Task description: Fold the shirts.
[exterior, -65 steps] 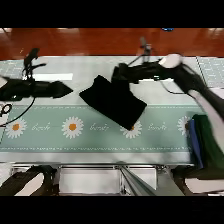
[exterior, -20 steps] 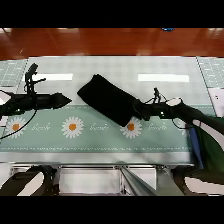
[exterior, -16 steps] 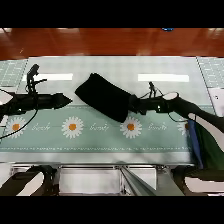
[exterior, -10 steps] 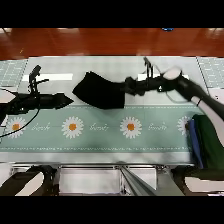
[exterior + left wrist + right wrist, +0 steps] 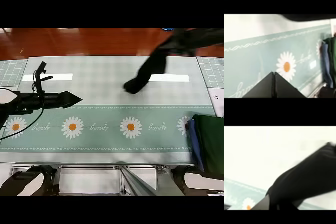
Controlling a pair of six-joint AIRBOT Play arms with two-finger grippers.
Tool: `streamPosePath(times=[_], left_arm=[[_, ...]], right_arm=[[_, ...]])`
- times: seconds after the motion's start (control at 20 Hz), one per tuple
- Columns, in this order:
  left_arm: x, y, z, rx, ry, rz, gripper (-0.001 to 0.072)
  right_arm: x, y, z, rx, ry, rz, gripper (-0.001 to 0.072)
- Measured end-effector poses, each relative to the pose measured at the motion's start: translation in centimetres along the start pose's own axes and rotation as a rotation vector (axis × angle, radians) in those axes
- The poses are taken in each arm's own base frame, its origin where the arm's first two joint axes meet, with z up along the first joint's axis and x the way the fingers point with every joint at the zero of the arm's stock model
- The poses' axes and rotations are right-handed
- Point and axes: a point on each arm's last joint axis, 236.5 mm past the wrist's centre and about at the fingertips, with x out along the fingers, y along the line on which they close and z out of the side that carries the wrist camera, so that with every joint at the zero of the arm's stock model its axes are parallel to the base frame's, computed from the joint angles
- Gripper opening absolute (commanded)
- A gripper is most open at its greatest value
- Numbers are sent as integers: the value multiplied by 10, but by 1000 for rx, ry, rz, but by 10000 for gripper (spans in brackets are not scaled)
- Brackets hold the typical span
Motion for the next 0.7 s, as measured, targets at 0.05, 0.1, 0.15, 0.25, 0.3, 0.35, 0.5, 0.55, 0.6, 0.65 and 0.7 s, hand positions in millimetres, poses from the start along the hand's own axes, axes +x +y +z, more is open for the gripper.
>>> streamPosePath(times=[0.05,0.1,0.15,0.25,0.3,0.35,0.5,0.55,0.6,0.65,0.7], left_arm=[[-5,-6,4,18,-22,-5,16],[-12,-10,9,34,-47,-4,16],[-18,-12,16,44,-80,1,15],[-27,-13,23,55,-117,8,16],[-30,-13,26,57,-130,11,15],[-33,-13,28,59,-139,13,15],[-37,-12,31,60,-157,19,16],[-38,-12,33,60,-162,21,15],[-38,-11,34,59,-168,24,15],[-38,-10,35,57,-173,26,16],[-38,-9,36,55,-175,29,15]], right_arm=[[-24,-12,4,24,-23,-29,24],[-45,-25,6,49,-45,-57,23],[-68,-38,6,75,-65,-88,22],[-110,-59,1,128,-102,-138,21],[-131,-73,-5,165,-113,-174,21],[-151,-85,-13,200,-122,-209,21],[-205,-120,-41,314,-154,-326,21],[-222,-129,-51,354,-176,-363,22],[-235,-139,-63,399,-193,-401,22],[-248,-150,-77,450,-212,-444,22],[-259,-161,-92,499,-229,-488,23]])
